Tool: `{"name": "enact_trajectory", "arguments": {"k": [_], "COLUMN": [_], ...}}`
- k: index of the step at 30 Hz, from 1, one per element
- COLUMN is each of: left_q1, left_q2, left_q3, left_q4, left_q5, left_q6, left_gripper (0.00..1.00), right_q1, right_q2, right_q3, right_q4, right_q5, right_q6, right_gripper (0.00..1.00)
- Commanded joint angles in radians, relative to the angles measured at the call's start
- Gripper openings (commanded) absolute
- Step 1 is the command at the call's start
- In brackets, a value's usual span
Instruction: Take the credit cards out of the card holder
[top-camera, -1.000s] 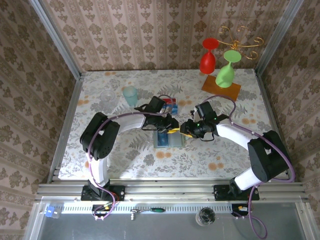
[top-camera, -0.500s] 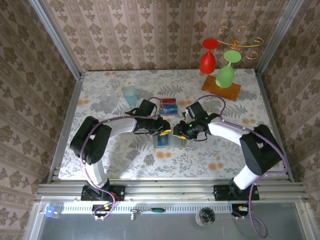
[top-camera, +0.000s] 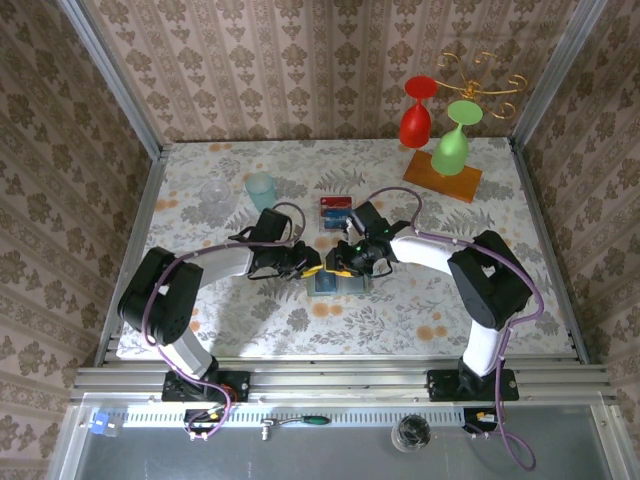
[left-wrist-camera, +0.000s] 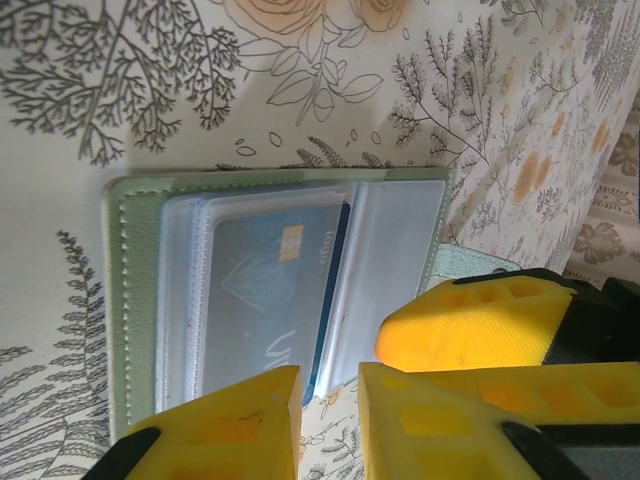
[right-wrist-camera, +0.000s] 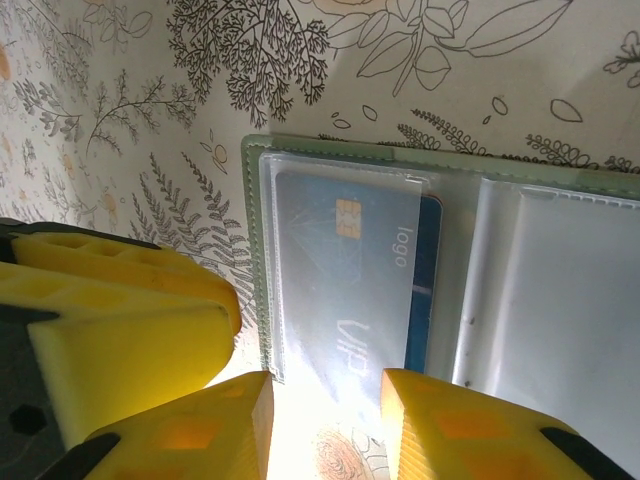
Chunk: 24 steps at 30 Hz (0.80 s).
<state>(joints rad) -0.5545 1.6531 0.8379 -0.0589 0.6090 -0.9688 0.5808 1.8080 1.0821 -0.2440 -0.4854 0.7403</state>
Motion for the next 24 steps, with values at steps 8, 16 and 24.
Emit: {"name": "enact_trajectory", "arguments": {"k": [8, 16, 24], "left_q1": [0.015, 0.017, 0.02], "left_q2": [0.057, 0.095, 0.073], "left_q3": [0.048, 0.049, 0.046], "left_q4": [-0.043, -0.041, -0.068], "left_q5": [0.005, 0.02, -0.002], "left_q6": [0.065, 0.074, 0.093], "left_gripper": [0.07, 0.03, 0.02], "right_q1": [0.005, 0.005, 0.005], "right_q2": [0.023, 0.04, 0.065], "right_q3": [0.016, 0.007, 0.021], "right_q4": [-0.043, -0.023, -0.014], "right_q5": [0.027, 0.021, 0.014], "right_q6": [-0.013, -0.013, -0.015], "right_gripper": [0.34, 0.29, 0.26]}}
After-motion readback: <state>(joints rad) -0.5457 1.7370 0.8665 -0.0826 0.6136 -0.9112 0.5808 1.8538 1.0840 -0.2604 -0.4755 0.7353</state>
